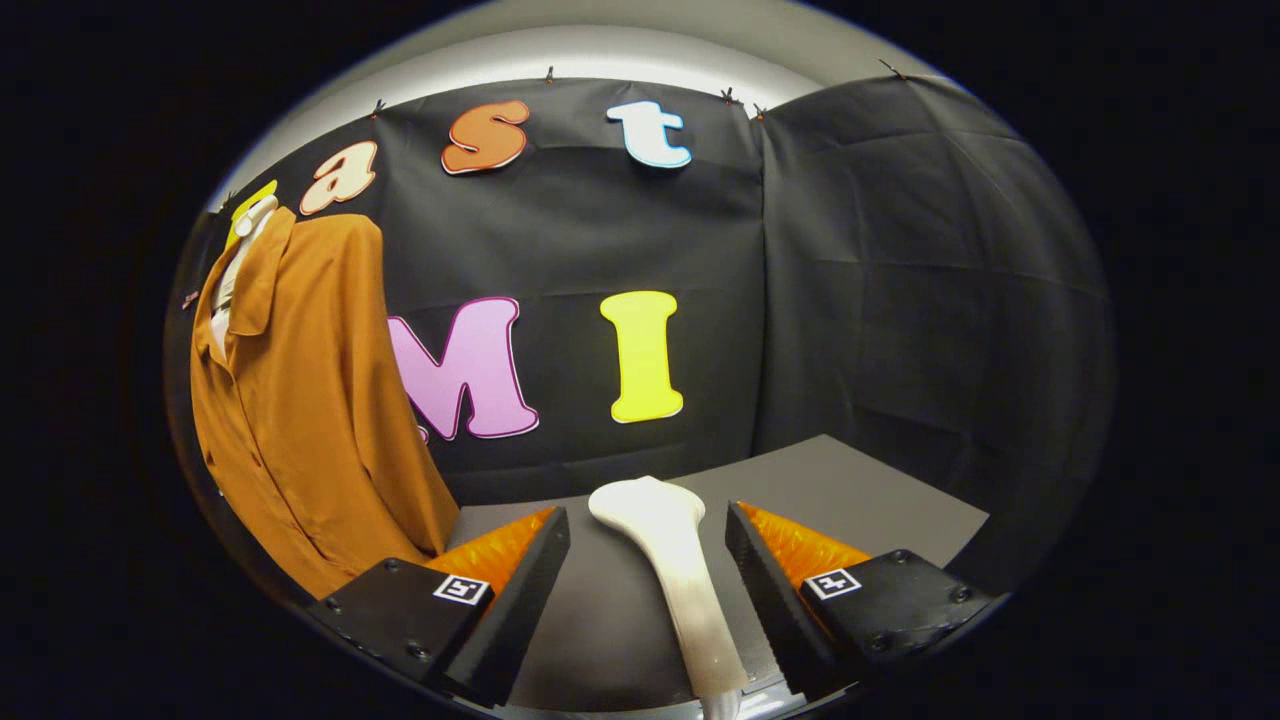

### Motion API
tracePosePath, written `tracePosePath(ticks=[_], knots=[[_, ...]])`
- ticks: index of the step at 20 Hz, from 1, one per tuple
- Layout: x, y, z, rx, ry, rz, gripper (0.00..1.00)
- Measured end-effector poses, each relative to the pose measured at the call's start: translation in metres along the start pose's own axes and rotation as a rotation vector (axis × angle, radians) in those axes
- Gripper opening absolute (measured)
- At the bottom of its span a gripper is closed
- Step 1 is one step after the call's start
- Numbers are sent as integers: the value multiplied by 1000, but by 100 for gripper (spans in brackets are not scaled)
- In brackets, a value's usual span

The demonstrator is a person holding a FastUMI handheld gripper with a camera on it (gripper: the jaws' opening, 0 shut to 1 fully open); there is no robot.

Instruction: Iron the clothes twice with a garment steamer, once on the left side and once on the right side.

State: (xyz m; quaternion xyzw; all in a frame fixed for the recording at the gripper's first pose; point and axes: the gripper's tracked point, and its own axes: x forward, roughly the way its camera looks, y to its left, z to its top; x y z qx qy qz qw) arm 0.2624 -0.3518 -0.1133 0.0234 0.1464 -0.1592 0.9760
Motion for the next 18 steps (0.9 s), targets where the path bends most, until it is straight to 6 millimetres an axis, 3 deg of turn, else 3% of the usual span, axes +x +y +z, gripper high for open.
tracePosePath(ticks=[3,15,18], knots=[[22,-10,-19,-10,68,2,99],[53,-30,-83,-36,370,-6,96],[57,-35,-101,-63,431,-25,69]])
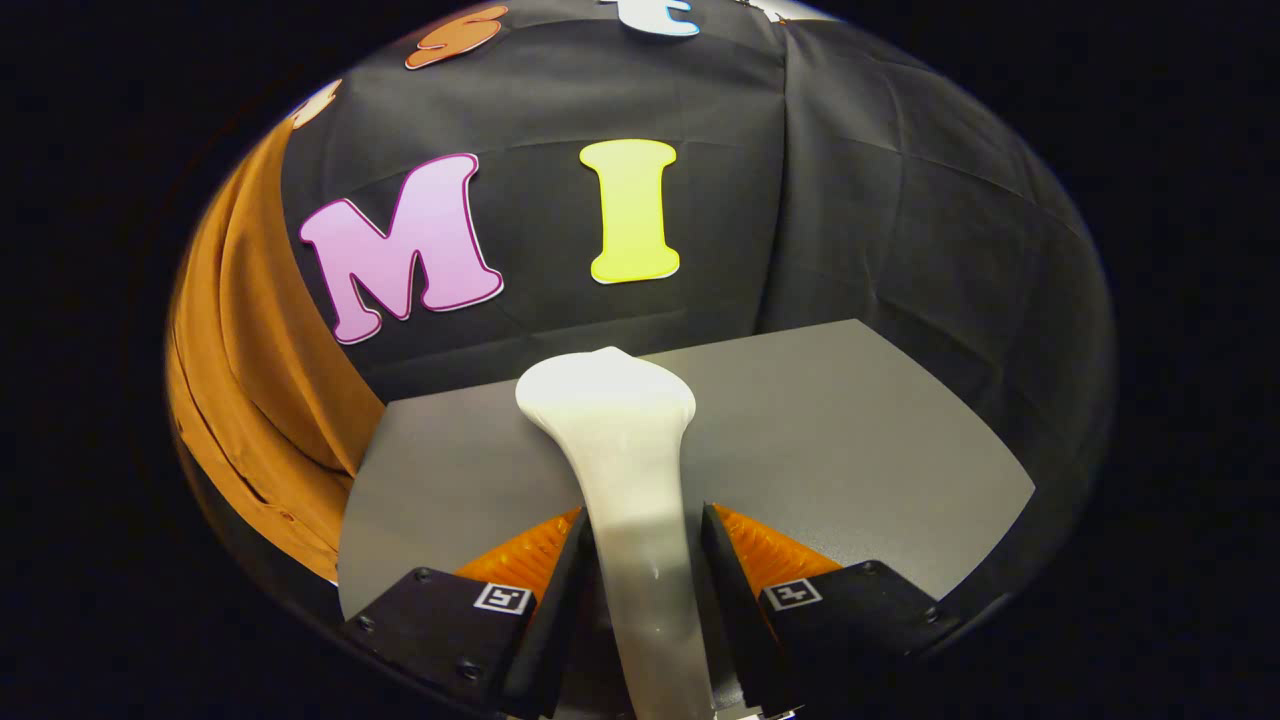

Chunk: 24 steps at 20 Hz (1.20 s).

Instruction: Iron the clothes twice with a garment steamer, once on the left side and once on the right side.

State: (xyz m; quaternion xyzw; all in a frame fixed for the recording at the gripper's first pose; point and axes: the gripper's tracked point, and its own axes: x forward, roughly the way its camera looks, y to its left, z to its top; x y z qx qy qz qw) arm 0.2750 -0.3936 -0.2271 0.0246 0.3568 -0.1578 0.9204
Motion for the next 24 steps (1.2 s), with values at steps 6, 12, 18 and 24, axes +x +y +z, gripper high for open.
tracePosePath(ticks=[6,12,18,24], knots=[[-8,0,6,-18,-14,4,44],[-41,-3,26,1,-112,12,43],[-77,4,36,25,-184,24,43],[-108,29,35,49,-225,-8,43]])
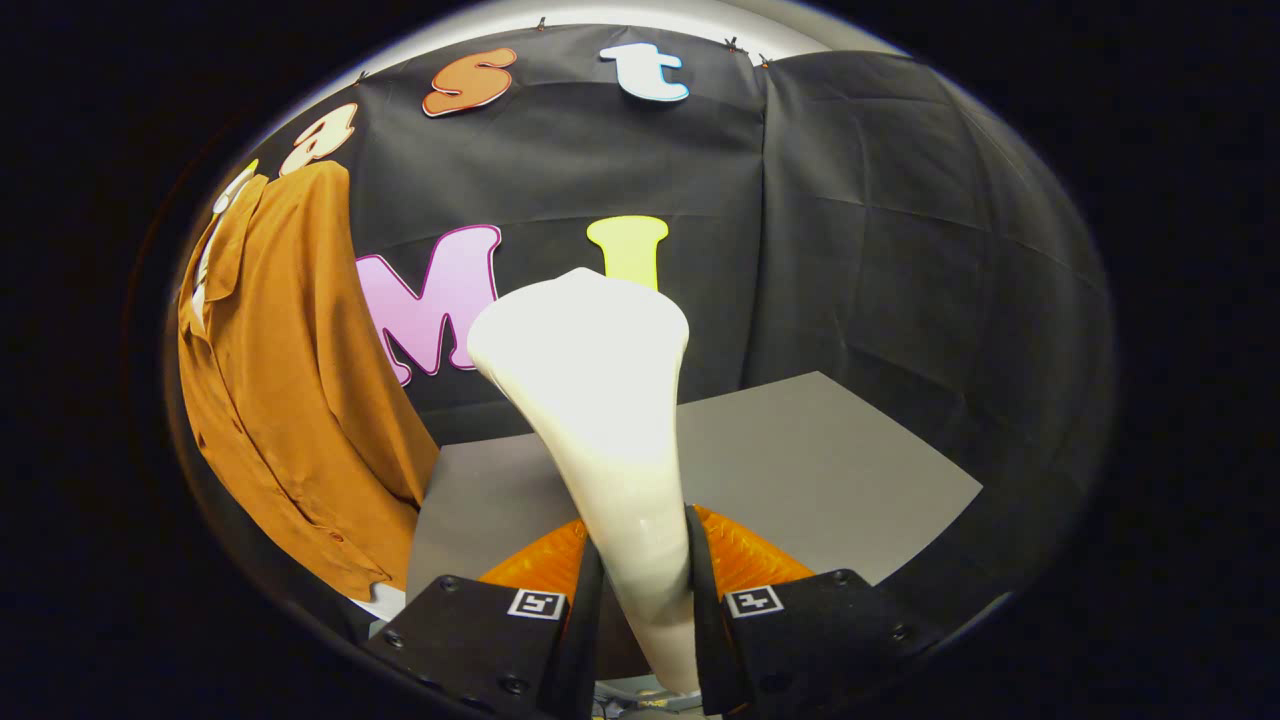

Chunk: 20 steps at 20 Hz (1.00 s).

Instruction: Iron the clothes twice with a garment steamer, once on the left side and once on the right side.

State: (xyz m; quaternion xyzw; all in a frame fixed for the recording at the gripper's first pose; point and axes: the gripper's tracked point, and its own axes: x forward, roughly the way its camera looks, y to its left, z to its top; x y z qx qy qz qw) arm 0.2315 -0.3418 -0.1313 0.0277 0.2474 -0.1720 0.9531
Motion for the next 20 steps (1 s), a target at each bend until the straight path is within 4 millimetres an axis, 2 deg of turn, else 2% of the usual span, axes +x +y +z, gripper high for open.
tracePosePath(ticks=[4,13,17,20], knots=[[-19,44,-1,-8,-24,-1,43],[-65,184,1,-67,-105,69,43],[-83,223,3,-64,-148,72,43],[-87,249,4,-89,-162,65,43]])
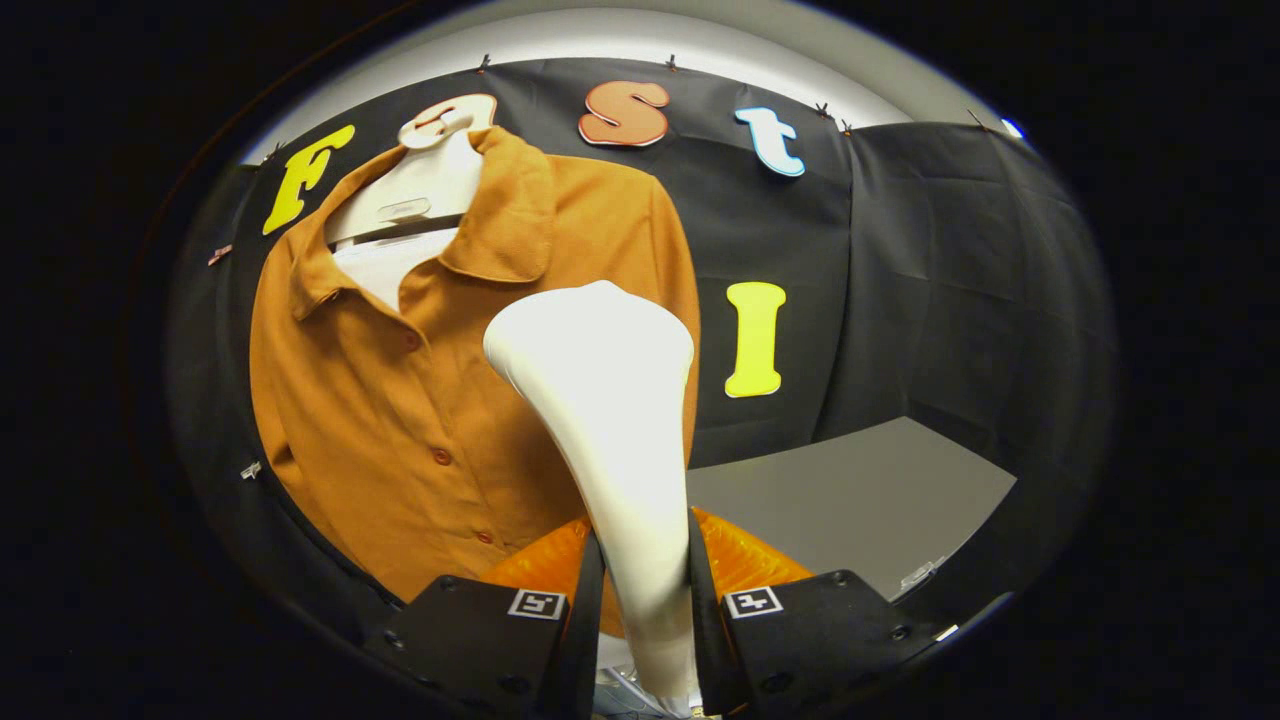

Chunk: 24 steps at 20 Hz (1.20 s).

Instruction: Iron the clothes twice with a garment steamer, once on the left side and once on the right side.

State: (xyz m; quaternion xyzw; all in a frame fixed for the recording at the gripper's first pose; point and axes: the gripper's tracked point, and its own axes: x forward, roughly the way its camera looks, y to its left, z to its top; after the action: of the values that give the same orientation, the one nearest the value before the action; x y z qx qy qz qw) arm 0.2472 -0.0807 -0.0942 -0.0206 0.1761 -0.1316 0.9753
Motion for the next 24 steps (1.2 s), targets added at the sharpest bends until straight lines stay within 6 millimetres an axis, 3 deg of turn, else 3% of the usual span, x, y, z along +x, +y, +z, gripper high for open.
tracePosePath(ticks=[4,11,24], knots=[[5,16,1,-14,0,-32,43],[28,25,-14,-57,54,-70,43],[66,24,-98,-62,295,-61,43]])
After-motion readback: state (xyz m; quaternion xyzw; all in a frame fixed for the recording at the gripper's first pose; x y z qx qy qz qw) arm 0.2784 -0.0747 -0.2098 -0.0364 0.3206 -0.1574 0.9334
